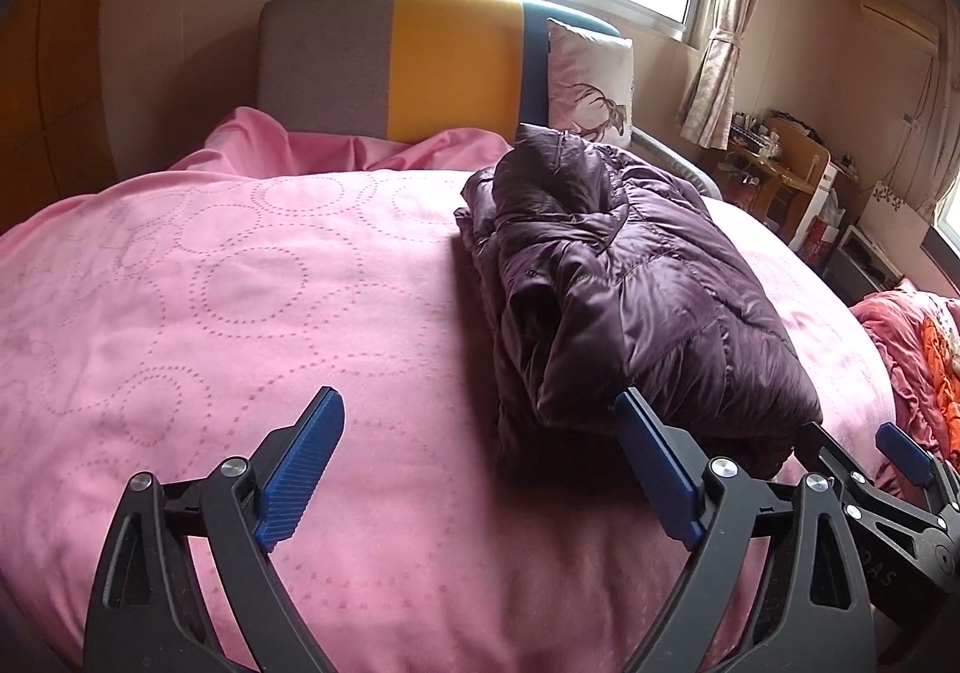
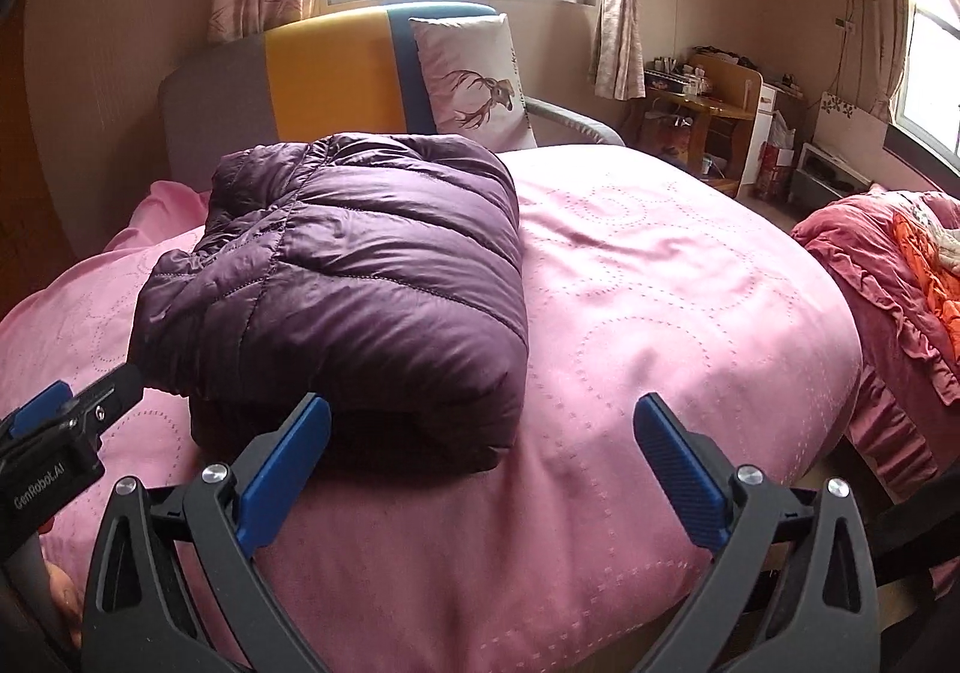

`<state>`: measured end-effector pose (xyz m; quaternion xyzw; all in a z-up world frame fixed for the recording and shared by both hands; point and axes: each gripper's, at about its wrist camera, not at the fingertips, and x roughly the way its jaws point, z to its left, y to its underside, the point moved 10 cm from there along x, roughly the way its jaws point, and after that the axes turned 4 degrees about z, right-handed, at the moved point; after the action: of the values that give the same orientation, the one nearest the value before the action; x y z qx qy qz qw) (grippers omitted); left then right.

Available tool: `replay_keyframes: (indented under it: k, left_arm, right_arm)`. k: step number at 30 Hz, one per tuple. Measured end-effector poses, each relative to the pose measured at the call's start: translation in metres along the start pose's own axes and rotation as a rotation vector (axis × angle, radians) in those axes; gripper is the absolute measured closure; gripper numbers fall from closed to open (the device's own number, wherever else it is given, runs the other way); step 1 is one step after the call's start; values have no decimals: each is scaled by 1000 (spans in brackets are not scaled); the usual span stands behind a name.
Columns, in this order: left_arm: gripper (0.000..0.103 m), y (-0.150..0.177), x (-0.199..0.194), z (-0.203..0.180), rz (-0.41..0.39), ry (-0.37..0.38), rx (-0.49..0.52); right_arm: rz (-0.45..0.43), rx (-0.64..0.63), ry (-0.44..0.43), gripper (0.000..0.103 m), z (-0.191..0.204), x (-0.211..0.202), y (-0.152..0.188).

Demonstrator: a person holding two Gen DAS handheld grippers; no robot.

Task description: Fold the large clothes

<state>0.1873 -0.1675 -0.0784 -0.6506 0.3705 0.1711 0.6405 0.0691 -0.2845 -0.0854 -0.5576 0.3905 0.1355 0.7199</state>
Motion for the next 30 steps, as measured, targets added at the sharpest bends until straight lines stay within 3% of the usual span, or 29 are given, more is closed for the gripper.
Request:
replay_keyframes:
  k: [7,17,30]
  left_arm:
    - [4,19,-3,2,1,-41,30]
    - [4,22,-11,25,-24,-97,-1]
    - [4,23,-18,28,-34,-134,-10]
  right_arm:
    - [-15,-3,46,2,9,-2,0]
    - [41,-8,65,2,22,4,7]
    - [-29,-41,86,2,27,-4,3]
